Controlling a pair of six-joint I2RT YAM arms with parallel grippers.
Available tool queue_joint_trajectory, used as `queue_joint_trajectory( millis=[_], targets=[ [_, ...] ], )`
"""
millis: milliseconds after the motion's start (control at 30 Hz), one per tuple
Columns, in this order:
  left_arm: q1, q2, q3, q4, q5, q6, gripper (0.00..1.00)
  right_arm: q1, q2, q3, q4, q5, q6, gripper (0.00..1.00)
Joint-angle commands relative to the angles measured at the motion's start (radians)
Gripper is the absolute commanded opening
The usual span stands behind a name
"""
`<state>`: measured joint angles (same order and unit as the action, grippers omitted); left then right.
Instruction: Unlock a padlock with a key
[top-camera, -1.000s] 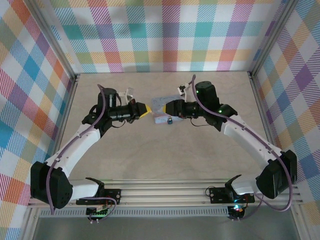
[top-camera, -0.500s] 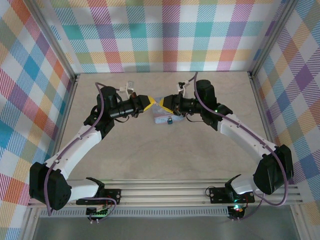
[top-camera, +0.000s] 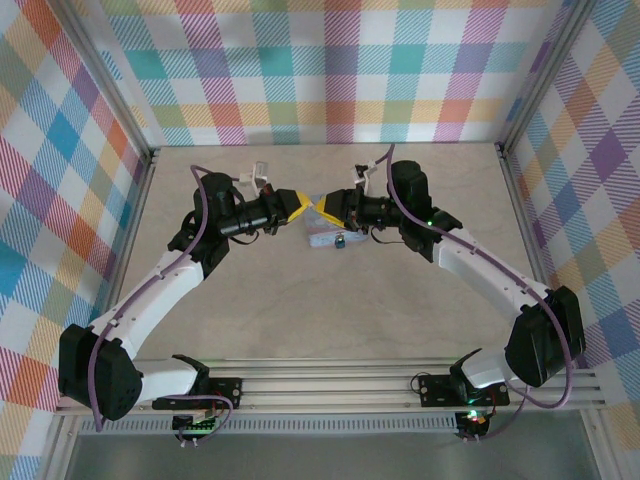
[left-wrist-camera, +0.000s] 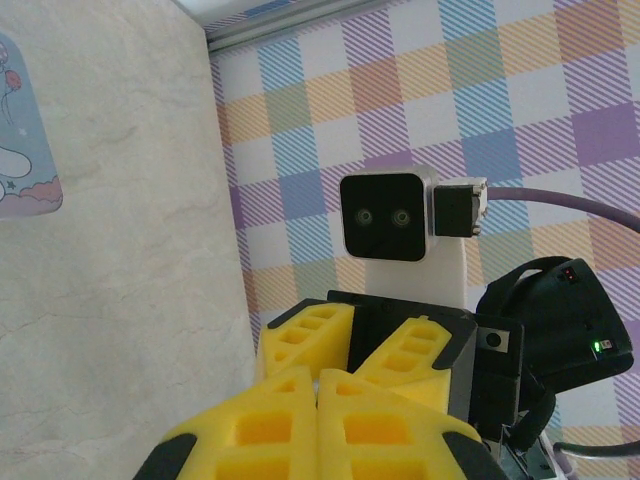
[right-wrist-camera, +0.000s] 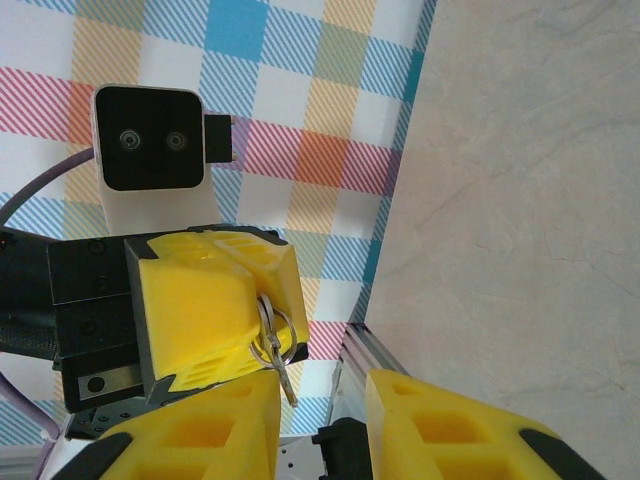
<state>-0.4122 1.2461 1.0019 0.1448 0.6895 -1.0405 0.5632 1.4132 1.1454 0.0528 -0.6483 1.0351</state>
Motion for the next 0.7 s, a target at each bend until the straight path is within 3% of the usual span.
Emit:
queue_joint_trajectory(
  millis=[0, 667],
  targets=[
    [-0.013, -0.012, 0.008, 0.046, 0.020, -0.021, 0.00, 0.004, 0.010, -0.003, 0.038, -0.014, -0.008, 0.29],
    [-0.019, -0.003, 0.006, 0.047, 0.091, -0.021, 0.00, 0.000, 0.020, 0.002, 0.053, -0.058, -0.097, 0.17]
  ],
)
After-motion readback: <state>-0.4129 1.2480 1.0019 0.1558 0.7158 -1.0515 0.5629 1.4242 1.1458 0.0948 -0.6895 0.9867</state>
